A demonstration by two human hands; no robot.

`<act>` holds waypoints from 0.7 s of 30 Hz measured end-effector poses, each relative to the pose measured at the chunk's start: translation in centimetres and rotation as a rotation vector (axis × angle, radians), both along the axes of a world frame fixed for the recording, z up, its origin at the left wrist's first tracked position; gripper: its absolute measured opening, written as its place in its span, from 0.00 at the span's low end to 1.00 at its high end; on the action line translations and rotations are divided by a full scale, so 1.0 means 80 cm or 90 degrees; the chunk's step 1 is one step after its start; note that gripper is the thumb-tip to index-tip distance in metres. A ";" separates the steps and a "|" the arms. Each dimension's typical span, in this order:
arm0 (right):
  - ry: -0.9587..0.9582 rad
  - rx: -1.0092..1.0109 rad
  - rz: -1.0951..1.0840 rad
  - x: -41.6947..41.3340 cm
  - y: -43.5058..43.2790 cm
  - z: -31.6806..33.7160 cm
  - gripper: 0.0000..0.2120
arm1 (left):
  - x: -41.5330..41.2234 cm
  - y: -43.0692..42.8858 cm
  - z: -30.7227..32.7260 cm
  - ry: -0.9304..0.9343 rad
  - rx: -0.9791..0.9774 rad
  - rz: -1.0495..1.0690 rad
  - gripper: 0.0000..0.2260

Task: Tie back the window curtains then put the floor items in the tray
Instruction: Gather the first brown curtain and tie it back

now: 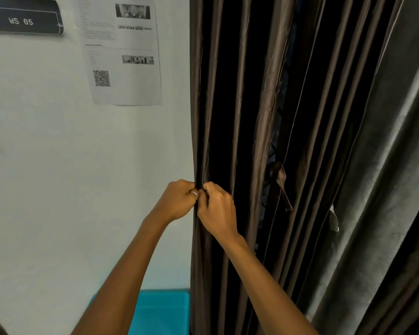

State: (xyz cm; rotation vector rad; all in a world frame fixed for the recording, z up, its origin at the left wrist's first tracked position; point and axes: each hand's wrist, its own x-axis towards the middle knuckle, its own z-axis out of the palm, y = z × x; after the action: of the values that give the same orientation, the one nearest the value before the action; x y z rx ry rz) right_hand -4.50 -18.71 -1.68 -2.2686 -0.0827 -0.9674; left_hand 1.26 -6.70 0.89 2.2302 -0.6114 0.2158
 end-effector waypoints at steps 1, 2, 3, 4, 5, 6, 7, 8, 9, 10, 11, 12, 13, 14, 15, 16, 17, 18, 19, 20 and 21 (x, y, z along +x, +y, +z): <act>-0.001 -0.005 -0.002 0.000 0.000 -0.001 0.10 | -0.002 0.000 0.003 0.026 -0.012 -0.011 0.14; -0.003 -0.013 -0.007 0.000 0.001 -0.002 0.08 | -0.003 0.000 0.005 0.058 -0.031 -0.016 0.15; -0.008 -0.021 -0.013 0.001 0.002 -0.003 0.06 | -0.005 -0.001 0.007 0.091 -0.055 -0.015 0.16; -0.013 -0.026 -0.020 0.001 0.003 -0.004 0.05 | -0.006 -0.003 0.008 0.119 -0.078 -0.004 0.18; -0.021 -0.027 -0.027 0.000 0.005 -0.004 0.05 | -0.007 -0.005 0.010 0.132 -0.090 0.014 0.20; -0.029 -0.027 -0.033 0.001 0.006 -0.004 0.06 | -0.009 -0.007 0.012 0.126 -0.083 0.035 0.23; -0.034 -0.028 -0.039 0.002 0.007 -0.005 0.06 | -0.011 -0.010 0.014 0.110 -0.058 0.056 0.27; -0.036 -0.030 -0.043 0.003 0.007 -0.006 0.07 | -0.011 -0.013 0.016 0.091 -0.026 0.074 0.32; -0.036 -0.030 -0.049 0.004 0.006 -0.008 0.07 | -0.011 -0.016 0.017 0.072 0.004 0.087 0.35; -0.034 -0.029 -0.055 0.005 0.006 -0.010 0.07 | -0.010 -0.018 0.017 0.053 0.025 0.096 0.35; -0.033 -0.031 -0.060 0.005 0.005 -0.011 0.06 | -0.009 -0.020 0.017 0.034 0.034 0.104 0.33; -0.033 -0.041 -0.063 0.005 0.004 -0.012 0.06 | -0.009 -0.022 0.016 0.016 0.035 0.113 0.30; -0.030 -0.056 -0.058 0.005 0.003 -0.013 0.06 | -0.008 -0.023 0.016 -0.002 0.035 0.125 0.26; -0.024 -0.070 -0.040 0.005 0.000 -0.015 0.06 | -0.009 -0.023 0.015 -0.019 0.038 0.136 0.24; -0.017 -0.074 -0.009 0.004 -0.003 -0.016 0.06 | -0.009 -0.023 0.014 -0.036 0.043 0.146 0.23; -0.007 -0.063 0.027 0.002 -0.007 -0.018 0.07 | -0.009 -0.021 0.012 -0.051 0.050 0.152 0.22; -0.001 -0.037 0.057 -0.001 -0.012 -0.019 0.07 | -0.009 -0.020 0.011 -0.064 0.056 0.155 0.22; -0.009 -0.005 0.063 -0.004 -0.018 -0.020 0.08 | -0.009 -0.018 0.010 -0.074 0.058 0.157 0.22; -0.035 0.026 0.041 -0.007 -0.023 -0.021 0.08 | -0.008 -0.016 0.009 -0.081 0.057 0.157 0.22; -0.070 0.055 -0.009 -0.009 -0.027 -0.021 0.07 | -0.007 -0.014 0.007 -0.086 0.055 0.158 0.22; -0.100 0.086 -0.069 -0.011 -0.030 -0.018 0.07 | -0.006 -0.012 0.007 -0.089 0.054 0.158 0.22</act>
State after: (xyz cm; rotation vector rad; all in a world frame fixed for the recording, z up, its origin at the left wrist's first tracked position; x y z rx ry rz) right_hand -5.35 -21.12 -3.16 -2.0894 0.0369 -1.1713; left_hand 0.77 -7.68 1.45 2.3865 -0.4213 0.4835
